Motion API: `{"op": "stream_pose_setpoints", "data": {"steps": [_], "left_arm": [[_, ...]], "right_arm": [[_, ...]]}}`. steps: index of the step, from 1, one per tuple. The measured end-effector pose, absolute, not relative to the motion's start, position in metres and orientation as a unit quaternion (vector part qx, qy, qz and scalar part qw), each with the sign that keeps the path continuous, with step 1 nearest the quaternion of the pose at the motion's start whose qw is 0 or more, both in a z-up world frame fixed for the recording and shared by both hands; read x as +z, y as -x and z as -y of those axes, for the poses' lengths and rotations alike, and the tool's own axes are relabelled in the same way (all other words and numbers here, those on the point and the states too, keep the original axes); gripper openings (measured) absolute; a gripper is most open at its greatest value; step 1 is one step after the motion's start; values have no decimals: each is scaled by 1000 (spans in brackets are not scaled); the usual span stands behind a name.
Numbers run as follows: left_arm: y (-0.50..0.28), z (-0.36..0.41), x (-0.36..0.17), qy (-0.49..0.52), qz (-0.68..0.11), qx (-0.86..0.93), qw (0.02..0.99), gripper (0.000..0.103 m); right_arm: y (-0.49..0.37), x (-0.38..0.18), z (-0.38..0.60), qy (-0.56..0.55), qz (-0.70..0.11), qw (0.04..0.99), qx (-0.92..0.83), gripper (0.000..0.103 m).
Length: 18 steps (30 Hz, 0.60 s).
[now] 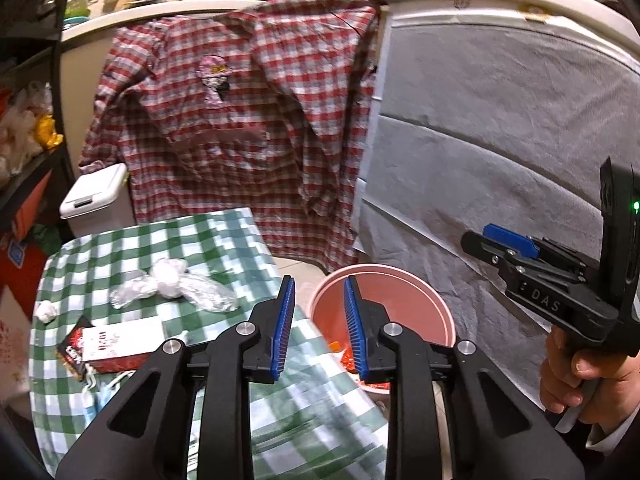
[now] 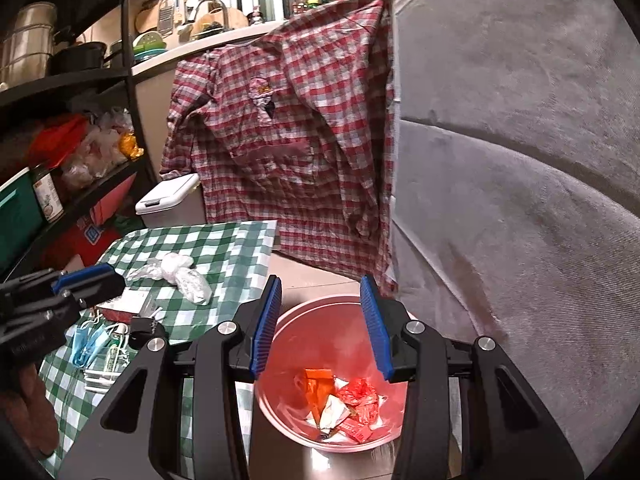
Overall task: Collect trash
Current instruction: 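Move both tools back over the table toward the remaining trash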
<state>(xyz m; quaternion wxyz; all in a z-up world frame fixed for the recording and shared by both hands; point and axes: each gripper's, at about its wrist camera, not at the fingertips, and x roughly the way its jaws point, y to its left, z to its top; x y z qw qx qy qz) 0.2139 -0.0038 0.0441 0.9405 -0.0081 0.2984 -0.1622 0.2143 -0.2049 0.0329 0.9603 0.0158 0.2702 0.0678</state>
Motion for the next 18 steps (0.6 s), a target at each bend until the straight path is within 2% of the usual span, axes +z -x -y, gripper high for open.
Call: {"op": "stream_pose_setpoints", "data": {"steps": [4, 9, 18], "left_arm": [[-209, -22, 50, 17, -293, -147, 945, 24], [-203, -70, 56, 36, -287, -116, 950, 24], [-199, -158, 57, 69, -285, -50, 955, 23]], "right_arm": [[-213, 34, 189, -17, -269, 959, 85, 37], [-210, 33, 167, -12, -266, 957, 112, 23], [-216, 21, 119, -4, -278, 947, 162, 18]]}}
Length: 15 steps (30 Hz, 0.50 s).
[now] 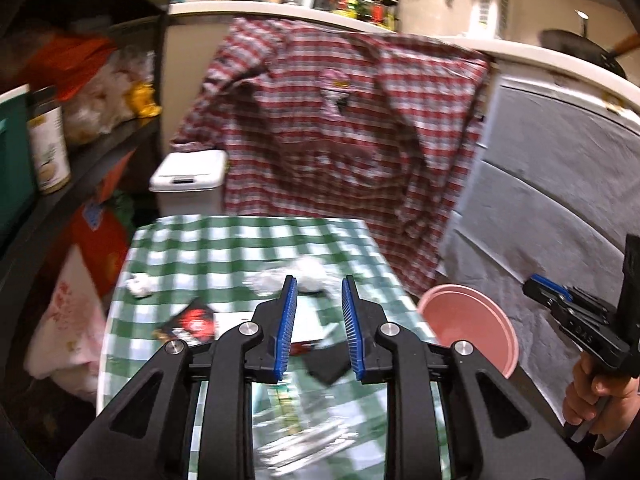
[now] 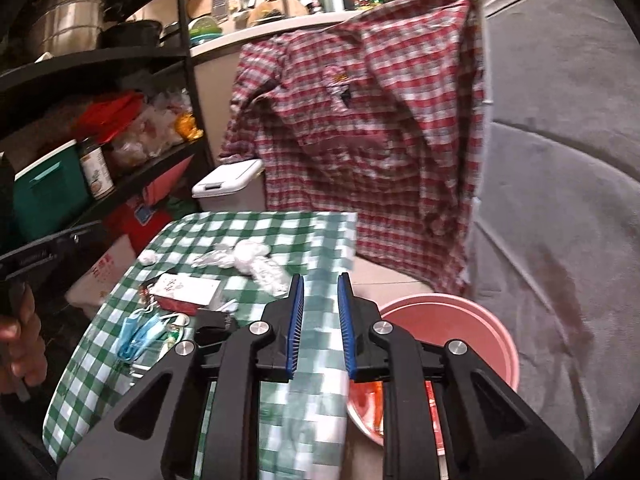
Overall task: Collect trash
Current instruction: 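Move both tools back over the table toward the remaining trash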
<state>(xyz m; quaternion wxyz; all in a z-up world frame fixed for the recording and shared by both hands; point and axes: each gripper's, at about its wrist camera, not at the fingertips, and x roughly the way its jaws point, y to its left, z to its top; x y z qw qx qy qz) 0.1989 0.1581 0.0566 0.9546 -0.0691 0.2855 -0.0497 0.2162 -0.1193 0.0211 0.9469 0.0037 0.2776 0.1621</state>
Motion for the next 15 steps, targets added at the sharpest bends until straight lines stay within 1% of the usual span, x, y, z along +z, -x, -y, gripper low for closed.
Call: {"op": "stream_pose_setpoints", "data": {"steps": [8, 15], "left_arm": [[-203, -237, 45, 101, -286, 21, 953, 23], [-211, -280, 14, 108, -299, 64, 946, 23]], "right_arm": [[-224, 0, 72, 18, -299, 932, 202, 18], [-235, -25, 37, 45, -319, 917, 235, 19]]}}
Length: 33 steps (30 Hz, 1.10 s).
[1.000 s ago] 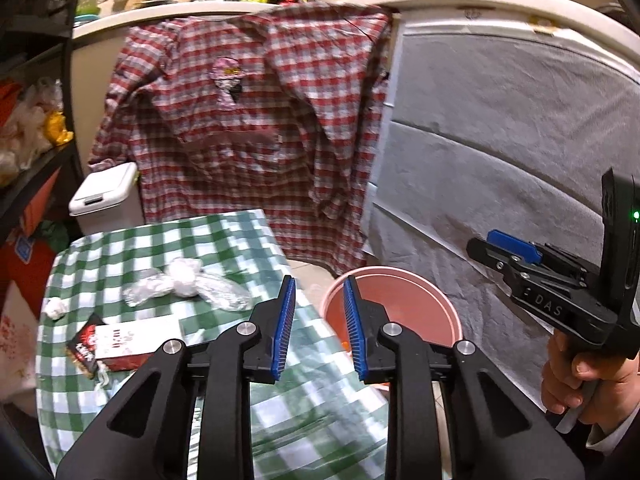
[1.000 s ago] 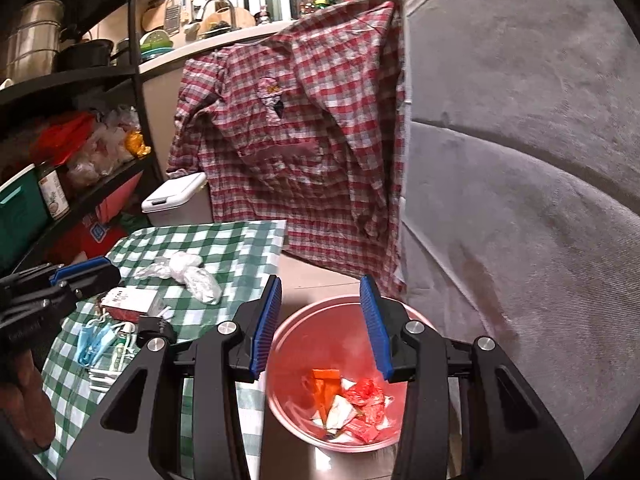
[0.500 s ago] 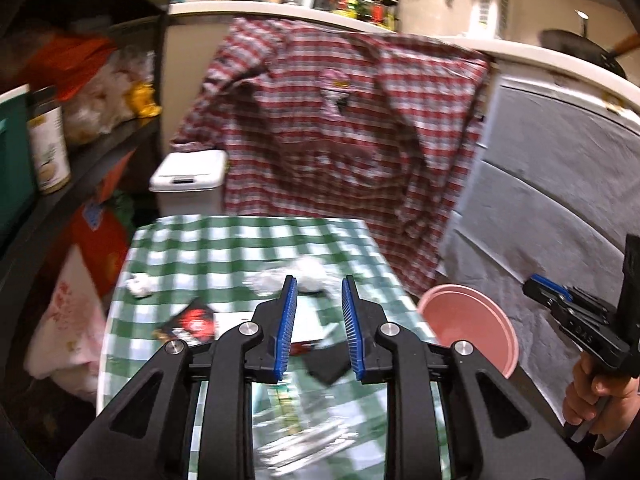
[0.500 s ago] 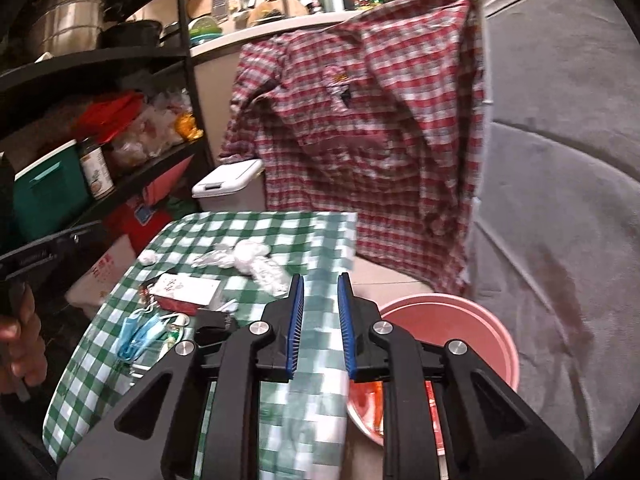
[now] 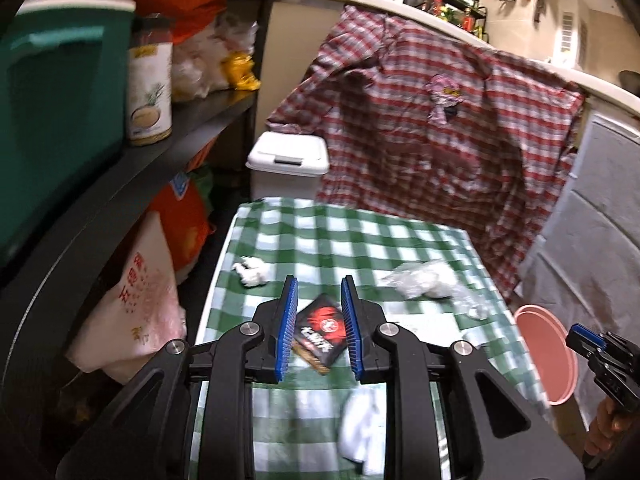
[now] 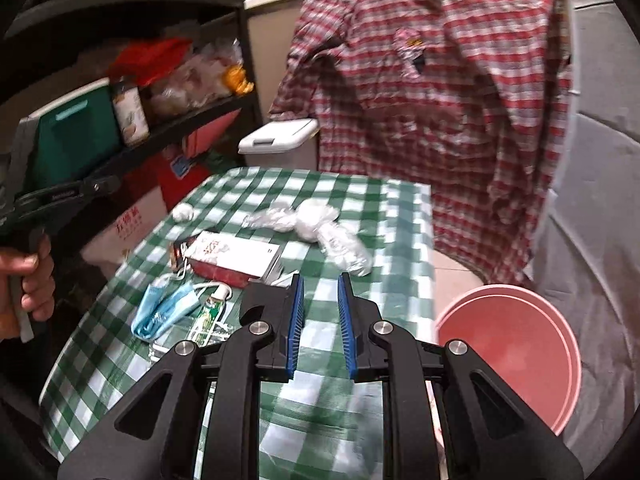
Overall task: Collect trash
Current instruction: 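Move both tools back over the table toward the remaining trash, then grasp the crumpled tissue with the left tool while the right tool grasps the black strap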
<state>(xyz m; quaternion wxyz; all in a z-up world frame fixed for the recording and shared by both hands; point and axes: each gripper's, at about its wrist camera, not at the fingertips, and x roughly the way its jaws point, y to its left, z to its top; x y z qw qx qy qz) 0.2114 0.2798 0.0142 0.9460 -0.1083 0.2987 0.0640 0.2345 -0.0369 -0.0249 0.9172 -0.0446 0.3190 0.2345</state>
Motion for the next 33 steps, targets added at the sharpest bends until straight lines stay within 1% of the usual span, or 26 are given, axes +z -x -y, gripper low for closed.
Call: {"op": "stream_pose_setpoints", "data": {"steps": [6, 7, 9, 13, 17, 21, 22, 23, 25, 26, 30, 33], "left_arm": [[-223, -303, -11, 113, -305, 81, 942, 23], [-224, -307, -16, 115, -308, 83, 941, 23], [-228, -315, -26, 121, -314, 87, 938, 23], [-237, -324, -39, 126, -323, 88, 934, 23], [-249, -332, -49, 126, -327, 92, 932, 23], [-270, -336, -62, 130, -343, 92, 926, 23], [-274, -336, -64, 128, -347, 92, 924, 28], [-280, -336, -66, 128, -350, 94, 923, 39], [-287, -337, -68, 135, -348, 95, 923, 49], [-291, -337, -68, 140, -348, 96, 922, 51], [-305, -339, -74, 153, -361, 108, 914, 54], [-309, -339, -77, 154, -362, 110, 913, 58]], "right_arm": [[-249, -58, 7, 86, -346, 902, 245, 22], [-253, -62, 4, 87, -351, 899, 248, 24], [-258, -70, -1, 89, -362, 893, 254, 32], [-264, -87, -14, 107, -379, 881, 262, 35], [-268, -94, -21, 113, -389, 872, 274, 42], [-272, -95, -22, 104, -395, 868, 283, 44], [-272, -96, -23, 103, -396, 866, 286, 44], [-273, -97, -23, 98, -399, 864, 292, 45], [-275, -95, -21, 86, -401, 860, 304, 45], [-275, -94, -21, 80, -402, 857, 311, 45], [-275, -87, -18, 48, -402, 848, 343, 61], [-278, -90, -20, 38, -407, 845, 344, 61]]}}
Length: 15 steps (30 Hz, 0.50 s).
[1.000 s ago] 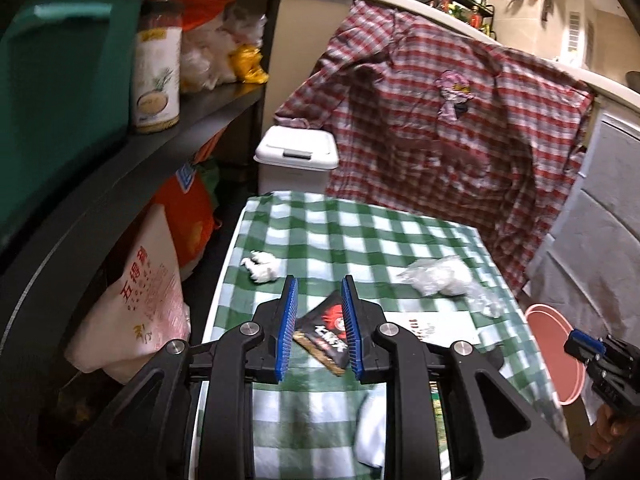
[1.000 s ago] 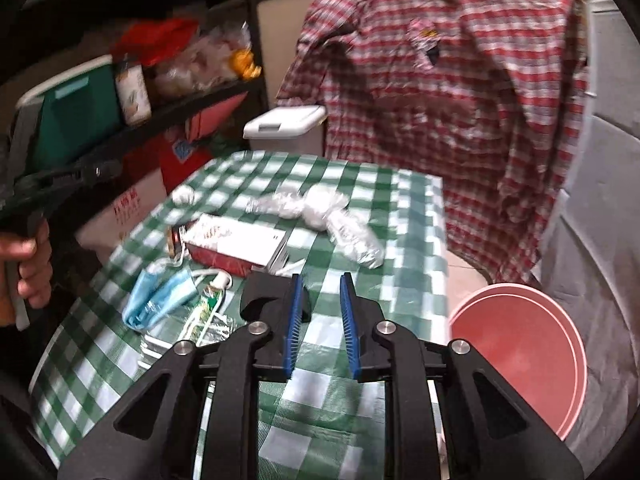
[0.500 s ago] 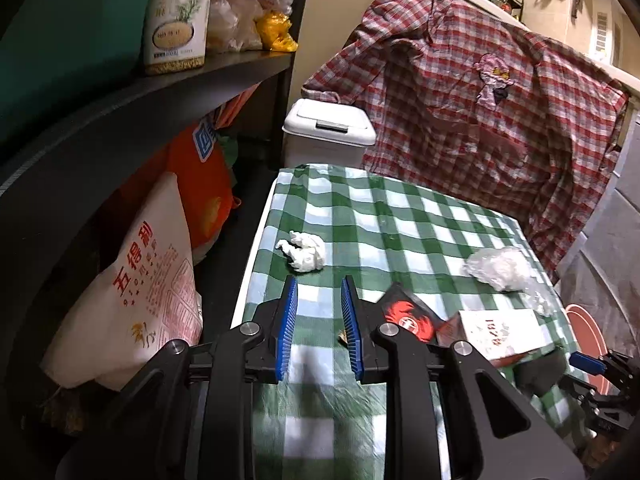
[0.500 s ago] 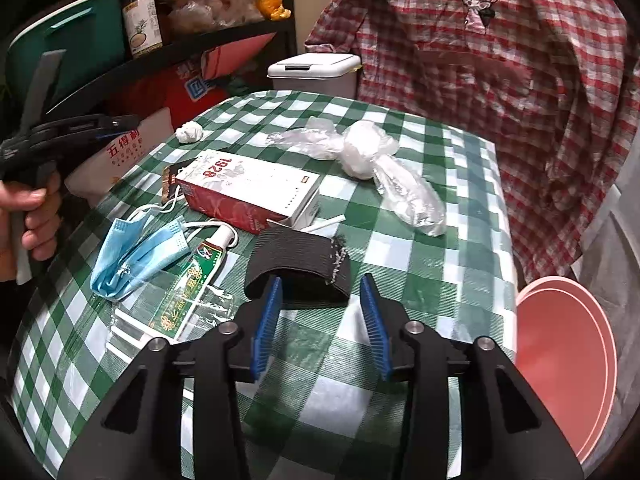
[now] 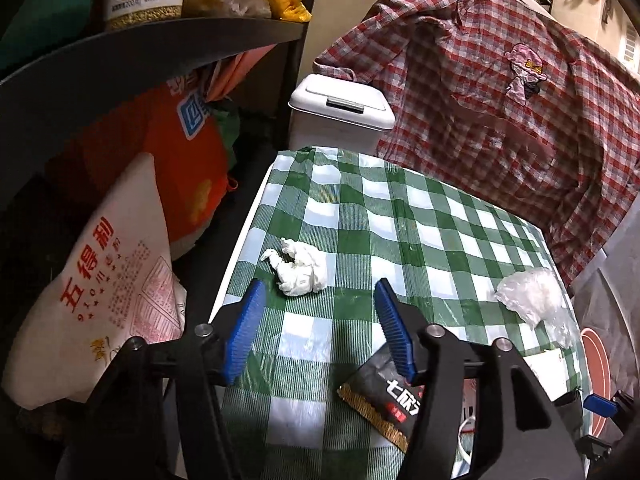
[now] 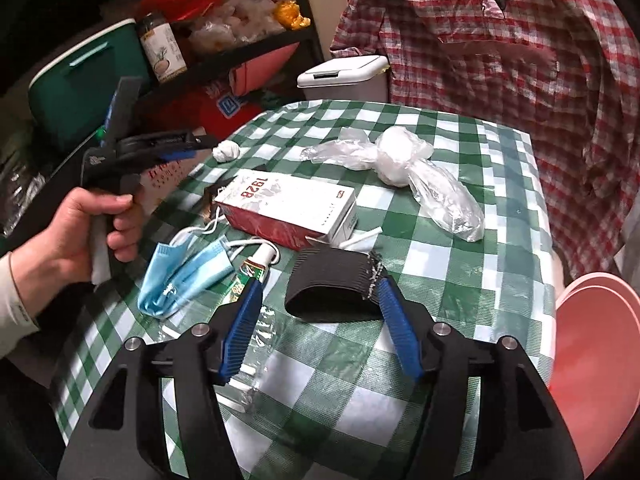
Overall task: Collect trash
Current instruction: 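Grasp the crumpled tissue with the left tool while the right tool grasps the black strap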
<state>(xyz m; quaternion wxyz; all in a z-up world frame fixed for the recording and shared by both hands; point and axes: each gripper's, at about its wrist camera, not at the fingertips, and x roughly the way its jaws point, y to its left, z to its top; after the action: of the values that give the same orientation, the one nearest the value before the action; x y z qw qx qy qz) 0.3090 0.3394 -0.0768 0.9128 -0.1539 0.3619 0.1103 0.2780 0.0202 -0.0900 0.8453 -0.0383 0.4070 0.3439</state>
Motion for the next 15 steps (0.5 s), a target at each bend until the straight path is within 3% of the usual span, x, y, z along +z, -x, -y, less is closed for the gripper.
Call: {"op": "stream_pose_setpoints", "data": {"steps": [10, 15], "left_arm": [[-325, -344, -87, 168, -378, 121, 902, 59], [-329, -345, -92, 170, -386, 126, 898, 58]], "right_arm": [[-296, -102, -28, 44, -419, 855, 304, 61], [-299, -102, -26, 43, -419, 857, 296, 41]]}}
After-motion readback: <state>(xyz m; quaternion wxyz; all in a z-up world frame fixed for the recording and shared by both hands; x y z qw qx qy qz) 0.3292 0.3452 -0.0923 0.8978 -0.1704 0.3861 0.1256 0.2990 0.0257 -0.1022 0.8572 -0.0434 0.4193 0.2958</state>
